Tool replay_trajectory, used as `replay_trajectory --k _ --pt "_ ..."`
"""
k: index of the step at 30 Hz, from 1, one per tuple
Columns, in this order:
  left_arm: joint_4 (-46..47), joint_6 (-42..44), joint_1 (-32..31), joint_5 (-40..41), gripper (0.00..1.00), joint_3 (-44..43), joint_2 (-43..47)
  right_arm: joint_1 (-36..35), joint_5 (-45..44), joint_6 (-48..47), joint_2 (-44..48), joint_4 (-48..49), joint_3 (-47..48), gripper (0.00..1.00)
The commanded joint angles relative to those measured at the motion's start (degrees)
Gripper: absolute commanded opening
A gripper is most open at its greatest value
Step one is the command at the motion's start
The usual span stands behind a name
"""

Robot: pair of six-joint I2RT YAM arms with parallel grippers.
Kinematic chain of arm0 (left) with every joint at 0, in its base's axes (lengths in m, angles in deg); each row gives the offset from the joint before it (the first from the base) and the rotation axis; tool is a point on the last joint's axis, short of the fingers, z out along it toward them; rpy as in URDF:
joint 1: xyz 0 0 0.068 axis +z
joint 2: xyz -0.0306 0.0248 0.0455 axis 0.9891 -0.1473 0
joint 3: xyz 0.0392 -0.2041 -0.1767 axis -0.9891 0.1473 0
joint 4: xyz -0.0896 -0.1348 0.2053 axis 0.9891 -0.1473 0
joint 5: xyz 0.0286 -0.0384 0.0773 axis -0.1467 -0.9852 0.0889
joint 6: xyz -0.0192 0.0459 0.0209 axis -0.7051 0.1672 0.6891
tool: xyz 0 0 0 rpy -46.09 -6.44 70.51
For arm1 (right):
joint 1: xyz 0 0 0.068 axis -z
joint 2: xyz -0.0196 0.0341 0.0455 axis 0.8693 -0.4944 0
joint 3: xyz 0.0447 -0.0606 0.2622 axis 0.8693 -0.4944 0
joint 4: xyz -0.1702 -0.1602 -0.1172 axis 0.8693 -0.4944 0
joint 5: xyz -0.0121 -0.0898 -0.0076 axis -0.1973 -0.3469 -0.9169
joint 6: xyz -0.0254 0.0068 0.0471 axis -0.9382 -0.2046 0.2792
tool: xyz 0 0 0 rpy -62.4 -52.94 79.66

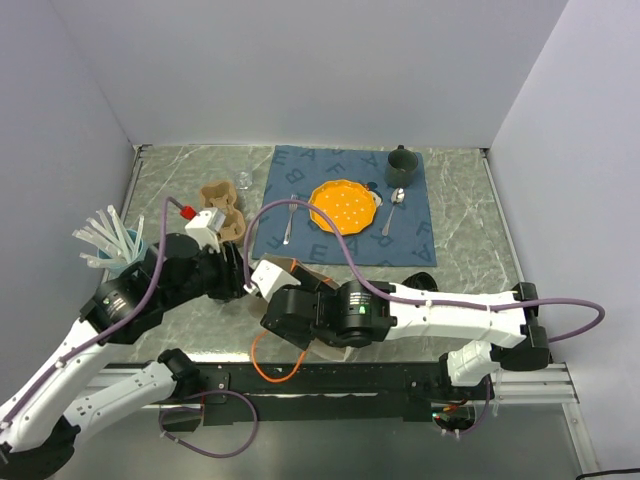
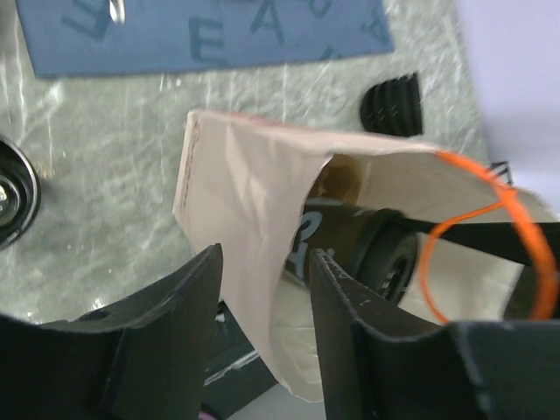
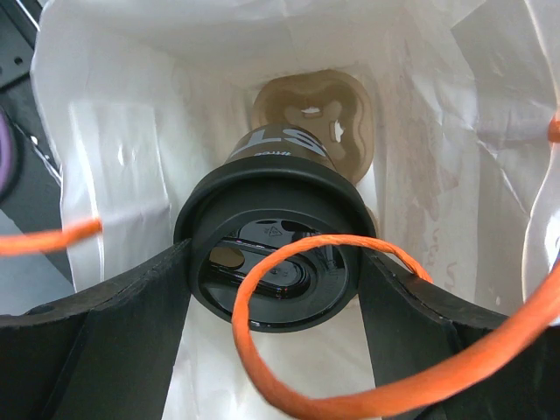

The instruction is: Pack the takeout coffee

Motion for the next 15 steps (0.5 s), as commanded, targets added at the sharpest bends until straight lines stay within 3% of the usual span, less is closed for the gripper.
replay_trajectory --k 1,5,11,15 --pt "0.2 -1.0 -0.2 -2.3 0.48 2.5 0.2 -0.7 -3.4 4.1 -0.2 -1.8 3.3 0.49" --pt "3.9 2.1 -0.2 -2.7 0.44 3.5 0.0 -1.2 -4.1 4.2 0.7 -2.8 2.2 0.49" --pt "11.7 5.8 -0.2 -3.4 0.15 4.7 -0.6 -1.1 -6.7 1.8 3.6 -1.6 -2.0 0.49" --pt "15.9 9.6 -0.2 -2.6 0.03 2.5 -1.5 0.2 -10.6 -0.1 2.2 -4.2 1.1 0.49"
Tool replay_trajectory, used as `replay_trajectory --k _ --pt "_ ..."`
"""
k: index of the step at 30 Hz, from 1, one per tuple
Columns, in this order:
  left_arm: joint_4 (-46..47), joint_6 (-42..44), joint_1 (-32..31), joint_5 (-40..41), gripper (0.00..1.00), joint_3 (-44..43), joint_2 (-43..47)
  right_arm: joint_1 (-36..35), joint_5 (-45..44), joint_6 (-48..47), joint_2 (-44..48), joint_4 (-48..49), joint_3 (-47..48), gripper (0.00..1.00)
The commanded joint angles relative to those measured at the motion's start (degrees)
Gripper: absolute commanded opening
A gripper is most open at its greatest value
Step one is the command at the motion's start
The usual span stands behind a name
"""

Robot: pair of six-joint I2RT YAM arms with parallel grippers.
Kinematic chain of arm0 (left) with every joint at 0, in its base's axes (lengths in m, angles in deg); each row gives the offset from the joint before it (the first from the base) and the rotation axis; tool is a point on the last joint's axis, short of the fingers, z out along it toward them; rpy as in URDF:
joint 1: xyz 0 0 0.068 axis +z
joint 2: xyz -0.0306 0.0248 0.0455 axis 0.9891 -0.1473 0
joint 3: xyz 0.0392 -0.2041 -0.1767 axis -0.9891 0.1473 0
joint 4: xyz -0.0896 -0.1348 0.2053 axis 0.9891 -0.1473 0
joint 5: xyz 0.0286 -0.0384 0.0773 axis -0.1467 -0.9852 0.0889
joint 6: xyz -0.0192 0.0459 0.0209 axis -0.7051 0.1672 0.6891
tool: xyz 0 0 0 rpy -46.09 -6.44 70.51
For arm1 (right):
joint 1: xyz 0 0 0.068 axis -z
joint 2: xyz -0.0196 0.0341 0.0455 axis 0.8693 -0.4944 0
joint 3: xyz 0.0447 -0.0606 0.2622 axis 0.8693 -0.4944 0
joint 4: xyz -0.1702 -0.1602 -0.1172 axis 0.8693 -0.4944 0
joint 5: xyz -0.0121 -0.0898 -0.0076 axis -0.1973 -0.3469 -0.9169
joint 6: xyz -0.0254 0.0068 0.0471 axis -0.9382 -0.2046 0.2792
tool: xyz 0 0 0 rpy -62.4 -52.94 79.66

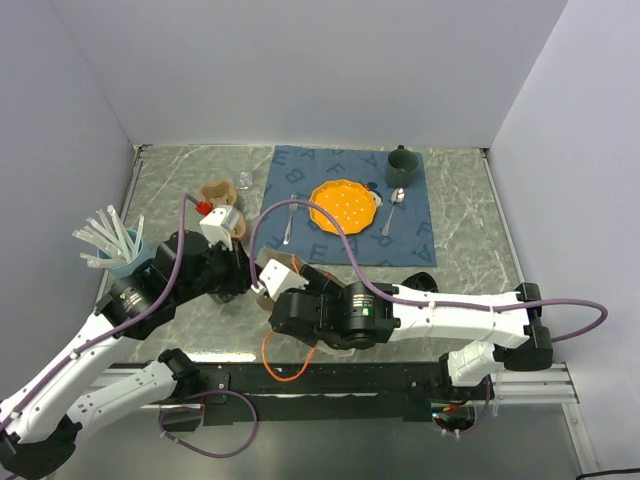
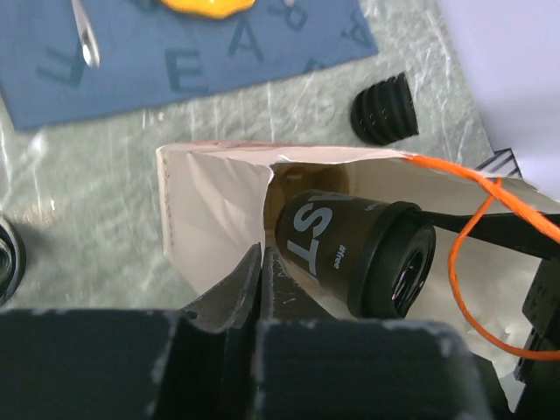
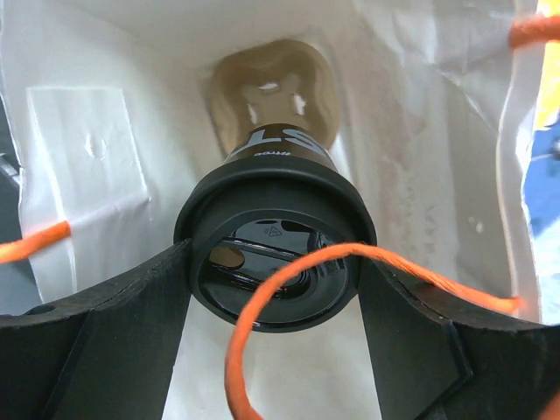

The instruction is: Pack the takeout coffee

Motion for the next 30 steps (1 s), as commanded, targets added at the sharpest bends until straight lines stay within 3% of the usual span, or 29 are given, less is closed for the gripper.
replay_trajectory --k 1,5,14,21,25,30 --pt "10.7 5.5 -0.2 0.1 0.02 -1.8 -0.2 0.9 -6.5 -2.5 1.3 -1.7 3.2 0.49" --pt "19.3 7.9 -0.2 0.2 0.01 2.9 2.6 2.0 -6.4 -4.8 2.3 0.4 2.4 0.49" --pt "24.0 4.5 -0.2 -3.0 0.02 12.7 8.6 2.4 -5.4 -4.2 2.4 1.8 0.5 0.49" --pt "10.4 2.1 -0.3 3.4 0.49 11.5 11.3 2.2 -1.1 0.4 3.1 2.5 -2.8 0.48" --pt "9.8 -0.9 -0.2 1.3 0.58 11.6 11.7 2.2 -1.7 0.2 2.7 2.3 -2.8 0.48" --pt "7.1 -4.1 -0.3 0.7 0.56 10.1 8.8 2.3 -1.8 -1.4 2.0 2.0 -2.1 0.48"
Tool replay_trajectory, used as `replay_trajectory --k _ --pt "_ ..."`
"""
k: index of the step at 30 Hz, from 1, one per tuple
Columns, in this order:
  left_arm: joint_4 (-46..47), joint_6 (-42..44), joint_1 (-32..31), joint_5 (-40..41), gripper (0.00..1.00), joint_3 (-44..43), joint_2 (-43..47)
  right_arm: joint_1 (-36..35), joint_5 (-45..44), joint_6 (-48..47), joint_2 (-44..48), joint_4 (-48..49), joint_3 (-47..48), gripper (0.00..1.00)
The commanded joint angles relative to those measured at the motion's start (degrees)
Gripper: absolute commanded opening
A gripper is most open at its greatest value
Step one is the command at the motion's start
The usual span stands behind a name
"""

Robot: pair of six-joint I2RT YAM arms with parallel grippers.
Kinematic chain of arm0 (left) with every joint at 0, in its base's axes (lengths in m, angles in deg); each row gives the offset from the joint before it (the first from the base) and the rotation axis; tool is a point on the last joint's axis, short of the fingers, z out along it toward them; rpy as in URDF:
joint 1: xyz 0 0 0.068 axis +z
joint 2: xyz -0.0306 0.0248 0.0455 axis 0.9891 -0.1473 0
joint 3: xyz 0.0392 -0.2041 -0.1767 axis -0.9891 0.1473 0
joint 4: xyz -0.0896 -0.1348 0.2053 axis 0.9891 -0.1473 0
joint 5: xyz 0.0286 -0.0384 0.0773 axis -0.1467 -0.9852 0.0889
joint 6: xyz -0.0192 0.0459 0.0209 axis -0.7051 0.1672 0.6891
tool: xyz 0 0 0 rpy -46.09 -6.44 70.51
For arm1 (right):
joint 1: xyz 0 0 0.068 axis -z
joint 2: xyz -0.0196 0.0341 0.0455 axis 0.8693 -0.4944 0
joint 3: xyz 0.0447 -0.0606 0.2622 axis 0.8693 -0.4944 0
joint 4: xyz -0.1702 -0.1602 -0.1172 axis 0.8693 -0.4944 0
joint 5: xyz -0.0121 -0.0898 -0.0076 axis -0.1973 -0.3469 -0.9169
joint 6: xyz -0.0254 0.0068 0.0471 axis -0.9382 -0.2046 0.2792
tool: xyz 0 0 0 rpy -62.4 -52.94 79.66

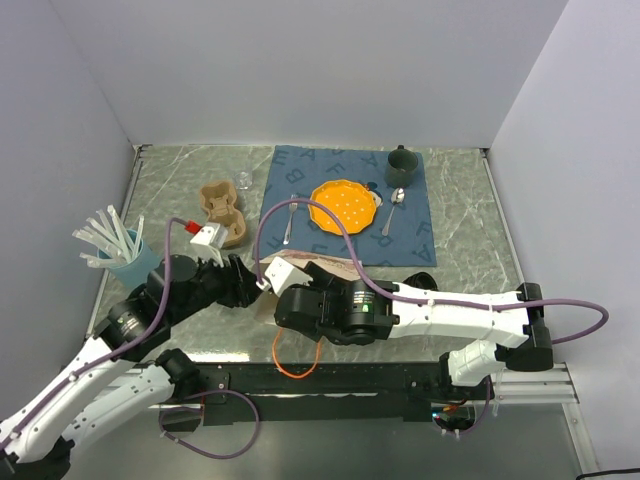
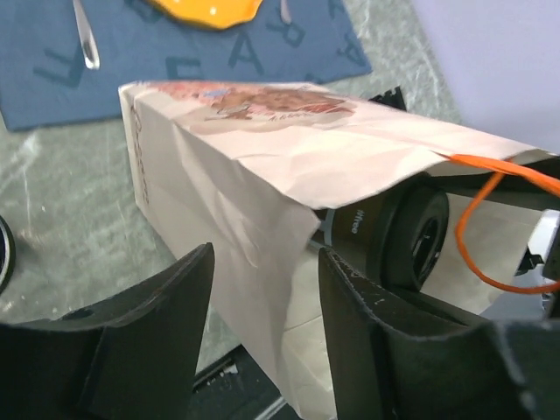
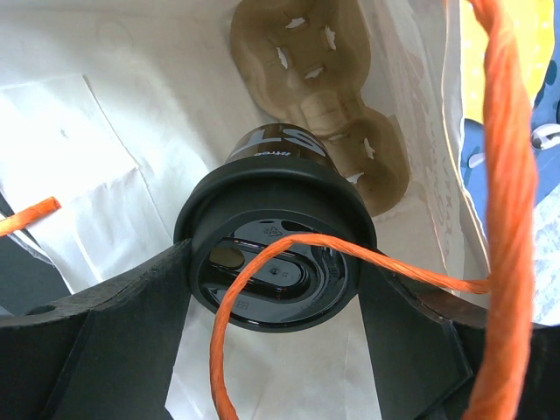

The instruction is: Pack the takeout coffee

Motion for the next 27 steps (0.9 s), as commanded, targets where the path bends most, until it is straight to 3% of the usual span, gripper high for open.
replay_trajectory --k 1,5,8,13,17,25,27 --pt "-2.1 -3.3 -0.2 -0.3 0.55 -2.4 -2.0 0.2 -1.0 0.3 1.0 0.8 1.0 0.48" --pt "-2.1 -2.9 -0.2 0.6 0.39 -2.5 -1.4 0.3 -2.3 -1.1 0.4 0.9 1.2 0.48" --pt "-1.3 -2.8 -0.2 0.6 0.33 -2.8 -1.5 0.6 -3.6 -4.6 -0.1 2.1 1.9 0.48" --pt "-1.6 -2.2 -0.2 0.6 0.31 -3.6 -2.6 1.6 -2.8 -8.8 -0.2 3.3 1.6 0.48" --pt "-2.7 -2.0 -0.2 3.6 0.44 -4.5 -2.7 1.6 -2.4 -8.9 -0.1 2.6 1.6 0.47" --pt "-4.2 0.2 -0.2 7.3 0.43 -6.5 -3.2 1.7 -2.2 -8.5 -0.3 2.6 1.2 0.47" --pt "-3.5 0.4 -0.2 5.6 0.36 -6.4 -3.6 1.7 -2.1 -8.4 -0.6 2.7 1.4 0.47"
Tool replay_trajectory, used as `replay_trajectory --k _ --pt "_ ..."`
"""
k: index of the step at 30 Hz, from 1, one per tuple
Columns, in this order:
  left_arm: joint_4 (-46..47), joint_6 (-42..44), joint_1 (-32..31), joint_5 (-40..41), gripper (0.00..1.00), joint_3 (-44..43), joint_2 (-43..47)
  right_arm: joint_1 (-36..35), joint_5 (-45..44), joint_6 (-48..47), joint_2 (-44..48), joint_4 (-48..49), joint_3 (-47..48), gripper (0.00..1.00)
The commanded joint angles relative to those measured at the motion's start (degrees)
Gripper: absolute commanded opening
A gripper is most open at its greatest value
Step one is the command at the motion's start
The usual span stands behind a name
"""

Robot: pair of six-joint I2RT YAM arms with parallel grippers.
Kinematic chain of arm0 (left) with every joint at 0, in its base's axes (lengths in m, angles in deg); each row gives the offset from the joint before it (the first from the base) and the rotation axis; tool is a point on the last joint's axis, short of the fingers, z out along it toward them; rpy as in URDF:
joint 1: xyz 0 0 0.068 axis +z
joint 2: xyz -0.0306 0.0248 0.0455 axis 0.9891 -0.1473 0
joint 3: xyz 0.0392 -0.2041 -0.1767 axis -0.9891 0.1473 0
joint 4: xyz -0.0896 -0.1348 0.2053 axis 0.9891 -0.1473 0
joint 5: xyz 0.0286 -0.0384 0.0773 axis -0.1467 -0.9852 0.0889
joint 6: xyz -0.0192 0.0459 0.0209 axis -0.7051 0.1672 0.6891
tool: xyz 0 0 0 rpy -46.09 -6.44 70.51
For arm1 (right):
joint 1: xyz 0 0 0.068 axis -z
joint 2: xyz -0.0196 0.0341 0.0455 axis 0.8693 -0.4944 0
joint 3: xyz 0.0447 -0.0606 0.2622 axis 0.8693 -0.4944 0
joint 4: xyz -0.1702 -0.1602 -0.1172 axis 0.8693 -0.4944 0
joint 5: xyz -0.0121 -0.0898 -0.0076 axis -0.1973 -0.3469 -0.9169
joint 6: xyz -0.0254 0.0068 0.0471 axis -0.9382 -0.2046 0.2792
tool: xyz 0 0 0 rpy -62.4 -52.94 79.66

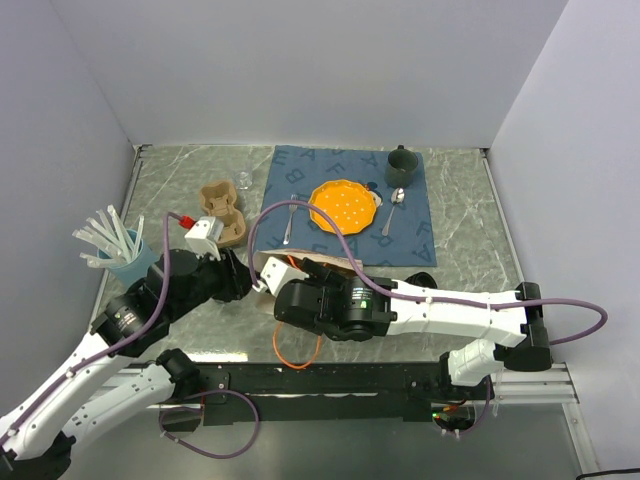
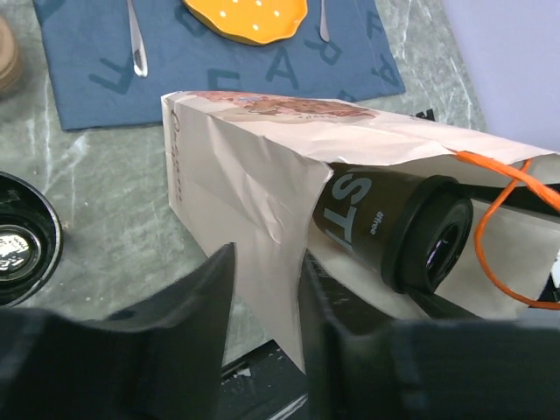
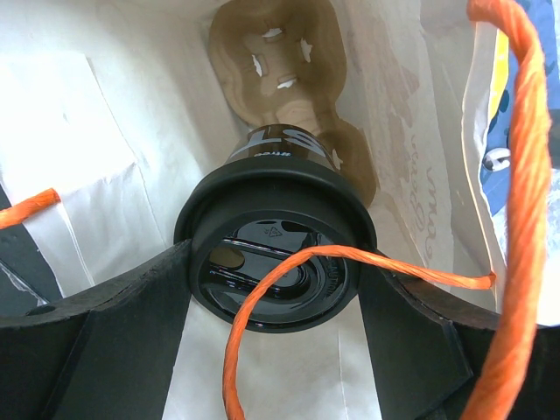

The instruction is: Pack the takeout coffee

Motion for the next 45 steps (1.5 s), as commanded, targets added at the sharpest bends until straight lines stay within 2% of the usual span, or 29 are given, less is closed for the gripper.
replay_trajectory --k 1,4,5,8,15,22,27,31,37,42,45 --pt "1.2 1.5 -0.2 -0.6 0.33 -2.3 -0.8 0.2 -1.1 -0.2 -0.3 1.5 1.4 0.47" --pt "1.7 1.4 -0.2 -1.4 0.18 -2.4 -0.6 0.2 -1.2 0.2 -0.5 1.3 1.6 0.47" --pt "2.0 2.4 -0.2 -2.0 0.08 -2.3 -0.1 0.2 -1.2 0.3 -0.5 1.2 1.5 0.47" --pt "4.3 4.9 -0.2 -4.5 0.01 -1.5 0.8 0.2 -1.8 -1.4 -0.3 1.4 1.9 0.46" --pt "10.8 9.2 -0.2 -9.7 0.01 1.4 2.2 2.3 -2.6 -7.4 -1.4 0.6 6.4 0.46" --pt "16.2 11.9 -0.2 -16.0 0.01 7.2 5.8 4.6 -3.5 -12.0 0.2 2.3 4.4 0.46" --pt "16.4 13.6 -0.2 -20.0 0.01 7.7 5.8 6.7 -1.4 -16.6 3.7 5.8 2.5 0.45" --pt "15.7 15.2 -0.2 -20.3 0.01 7.4 5.2 7.6 2.2 -20.2 6.7 9.9 -2.5 0.45" --pt "15.9 15.3 -0.1 -20.2 0.01 7.2 4.6 8.2 6.3 -27.3 12.3 18.5 -15.8 0.44" --pt "14.7 17.0 -0.1 -19.6 0.01 4.6 1.5 8.1 9.6 -31.4 16.8 20.8 -20.2 0.42" --pt "13.3 16.7 -0.1 -20.0 0.01 3.1 -1.1 8.0 8.6 -31.7 17.9 22.6 -22.0 0.41"
